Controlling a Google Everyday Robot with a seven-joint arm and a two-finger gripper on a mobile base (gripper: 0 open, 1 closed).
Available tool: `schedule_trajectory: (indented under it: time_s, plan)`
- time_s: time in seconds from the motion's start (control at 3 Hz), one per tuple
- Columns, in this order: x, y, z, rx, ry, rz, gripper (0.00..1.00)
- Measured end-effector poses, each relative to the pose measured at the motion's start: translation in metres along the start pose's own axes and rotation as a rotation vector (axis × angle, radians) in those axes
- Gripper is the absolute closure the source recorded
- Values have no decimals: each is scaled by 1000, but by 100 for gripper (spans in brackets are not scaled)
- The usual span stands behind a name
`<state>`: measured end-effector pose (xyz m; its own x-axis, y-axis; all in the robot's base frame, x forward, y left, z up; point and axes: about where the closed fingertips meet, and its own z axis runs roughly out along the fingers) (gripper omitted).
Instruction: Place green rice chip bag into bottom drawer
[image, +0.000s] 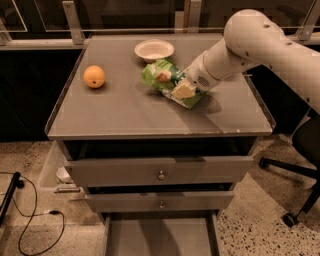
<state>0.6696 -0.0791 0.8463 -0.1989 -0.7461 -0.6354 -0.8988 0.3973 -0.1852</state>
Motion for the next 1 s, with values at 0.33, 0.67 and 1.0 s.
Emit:
schedule_trajectory:
  time_s: [0.33, 0.67, 1.0]
  plan:
    - [8, 5, -21, 11, -16, -7, 100]
    - [21, 15, -50, -4, -55, -22, 100]
    - [25, 38, -82, -23, -105, -63, 100]
